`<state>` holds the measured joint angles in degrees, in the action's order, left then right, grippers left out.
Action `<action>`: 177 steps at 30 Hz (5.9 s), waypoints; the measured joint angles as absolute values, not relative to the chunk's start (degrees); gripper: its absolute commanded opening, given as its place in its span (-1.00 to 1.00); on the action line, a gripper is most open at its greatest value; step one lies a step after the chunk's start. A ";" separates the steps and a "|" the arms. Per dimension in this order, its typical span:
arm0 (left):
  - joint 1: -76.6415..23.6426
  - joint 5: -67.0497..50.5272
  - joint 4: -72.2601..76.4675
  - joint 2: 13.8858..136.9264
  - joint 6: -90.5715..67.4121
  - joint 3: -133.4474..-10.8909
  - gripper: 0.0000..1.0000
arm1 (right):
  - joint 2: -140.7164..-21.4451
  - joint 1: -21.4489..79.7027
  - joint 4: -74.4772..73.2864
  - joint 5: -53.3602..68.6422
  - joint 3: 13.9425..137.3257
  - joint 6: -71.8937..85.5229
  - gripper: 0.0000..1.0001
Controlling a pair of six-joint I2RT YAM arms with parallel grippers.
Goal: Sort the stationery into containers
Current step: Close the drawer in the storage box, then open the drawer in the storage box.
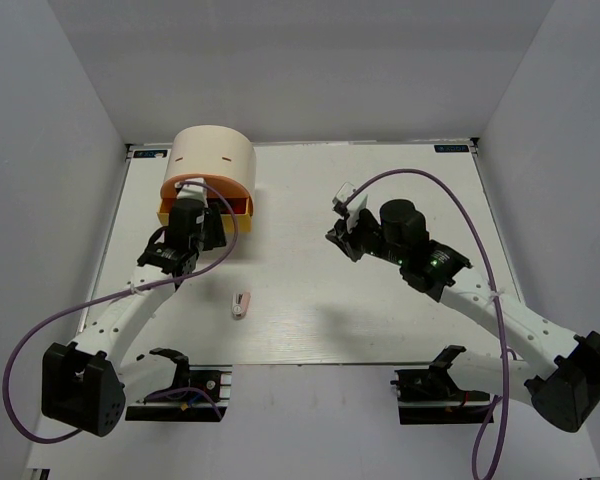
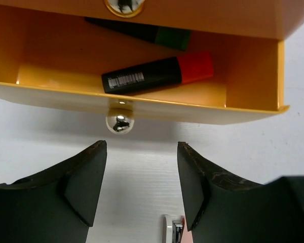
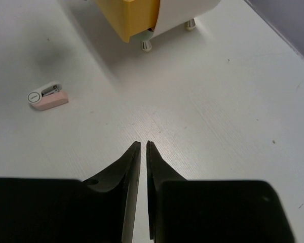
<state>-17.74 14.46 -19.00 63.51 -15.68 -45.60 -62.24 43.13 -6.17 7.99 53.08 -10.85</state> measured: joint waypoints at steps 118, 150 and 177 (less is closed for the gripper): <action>-17.37 23.20 23.16 69.30 -17.50 -30.15 0.29 | -64.18 42.76 -5.78 11.79 50.76 -10.92 -0.59; -3.31 -4.45 43.68 81.30 -50.17 -14.68 0.29 | -64.18 42.76 -5.80 12.19 50.76 -11.07 -0.56; 3.31 -11.70 59.44 94.98 -55.22 -17.85 0.13 | -64.77 42.76 -5.80 12.23 50.76 -11.49 -0.56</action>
<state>3.31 -11.70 59.44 94.98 -55.22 -17.85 -64.77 42.76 -5.80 12.23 50.76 -11.49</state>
